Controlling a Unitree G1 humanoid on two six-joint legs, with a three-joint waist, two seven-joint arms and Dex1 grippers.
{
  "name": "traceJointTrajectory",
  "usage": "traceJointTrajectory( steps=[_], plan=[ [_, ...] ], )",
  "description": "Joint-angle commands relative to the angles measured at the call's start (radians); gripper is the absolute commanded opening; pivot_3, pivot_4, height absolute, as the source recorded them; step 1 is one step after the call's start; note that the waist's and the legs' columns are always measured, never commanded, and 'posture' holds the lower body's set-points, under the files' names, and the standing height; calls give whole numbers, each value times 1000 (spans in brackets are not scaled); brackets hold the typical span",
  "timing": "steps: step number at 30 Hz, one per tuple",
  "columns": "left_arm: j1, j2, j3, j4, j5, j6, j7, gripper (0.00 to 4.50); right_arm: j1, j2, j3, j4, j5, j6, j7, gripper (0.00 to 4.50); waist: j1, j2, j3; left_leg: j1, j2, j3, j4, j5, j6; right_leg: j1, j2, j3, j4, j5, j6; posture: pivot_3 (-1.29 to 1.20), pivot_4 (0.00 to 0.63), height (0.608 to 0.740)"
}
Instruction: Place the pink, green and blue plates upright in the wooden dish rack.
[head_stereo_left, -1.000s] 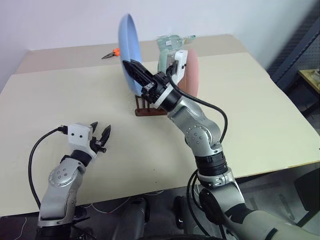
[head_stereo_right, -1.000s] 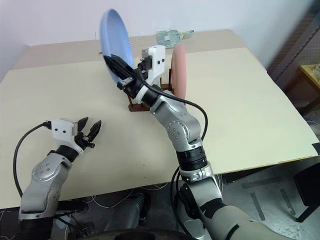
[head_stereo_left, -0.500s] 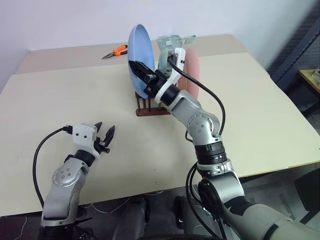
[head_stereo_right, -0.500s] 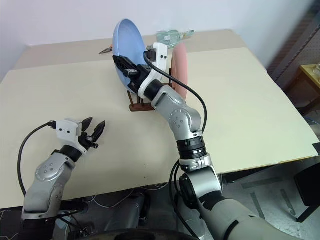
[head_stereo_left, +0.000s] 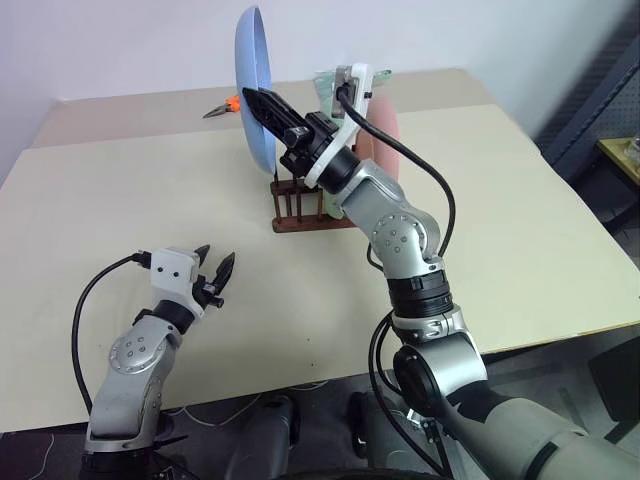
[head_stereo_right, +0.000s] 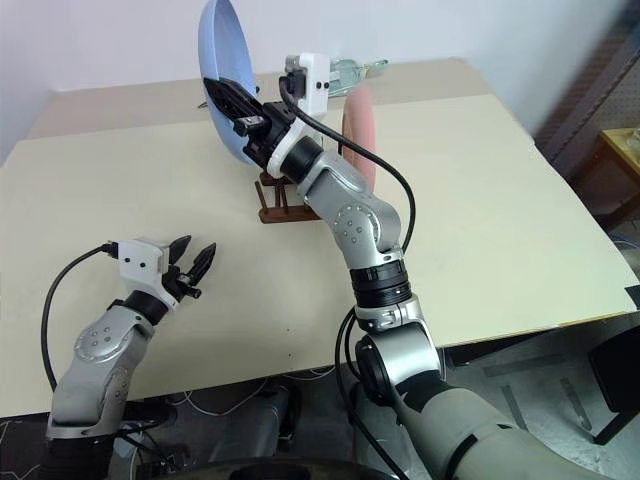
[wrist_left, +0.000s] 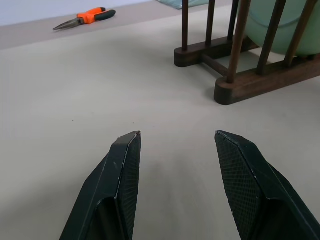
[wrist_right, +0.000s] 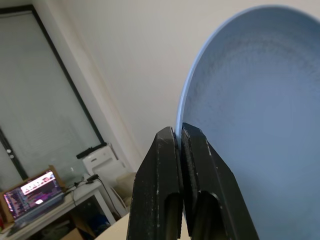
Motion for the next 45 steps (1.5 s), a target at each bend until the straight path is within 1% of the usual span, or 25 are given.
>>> traceJointTrajectory(
  steps=[1,12,19,22,23,24,27,32,37,39,45],
  plan=[
    [3,-2,5,-41,-2,-15,0,2378,-17,10,-32,10,23,10,-2,0,-1,0,0,0,0,0,0,0,0,0,0,0,0,0,0,0,150,740],
    [5,-1,2,-44,1,-15,-1,2378,43,0,-26,66,-12,33,8,0,-1,0,0,0,0,0,0,0,0,0,0,0,0,0,0,0,150,740],
    [0,0,-7,-41,8,-17,-3,2378,46,-5,-19,70,-35,36,12,0,-2,0,0,0,0,0,0,0,0,0,0,0,0,0,0,0,150,740],
    [0,0,-9,-39,11,-19,-3,2439,47,-9,-7,70,-56,34,20,976,-1,0,0,0,0,0,0,0,0,0,0,0,0,0,0,0,150,740],
    [0,0,-9,-39,11,-19,-4,2439,48,-9,-4,69,-62,33,21,1450,-2,0,0,0,0,0,0,0,0,0,0,0,0,0,0,0,150,740],
    [0,0,-9,-39,12,-20,-4,2439,48,-9,-4,68,-65,32,23,2019,-2,0,0,0,0,0,0,0,0,0,0,0,0,0,0,0,150,740],
    [1,-1,-12,-41,15,-18,-3,2439,55,-13,16,48,-93,20,30,3427,-1,0,0,0,0,0,0,0,0,0,0,0,0,0,0,0,150,740],
    [3,-1,-18,-46,19,-14,1,2439,53,-31,46,14,-155,-27,38,3427,-1,0,0,0,0,0,0,0,0,0,0,0,0,0,0,0,150,740],
    [6,-4,-22,-56,22,-5,5,2439,46,-95,109,-22,-272,-105,55,3427,-1,0,0,0,0,0,0,0,0,0,0,0,0,0,0,0,150,740],
    [4,-4,-22,-65,22,5,9,2439,42,-129,128,-37,-320,-119,50,3427,-1,0,0,0,0,0,0,0,0,0,0,0,0,0,0,0,150,740],
    [4,-14,-34,-91,28,29,21,2439,44,-263,188,-100,-485,-246,82,3427,1,0,0,0,0,0,0,0,0,0,0,0,0,0,0,0,150,740]
  ],
)
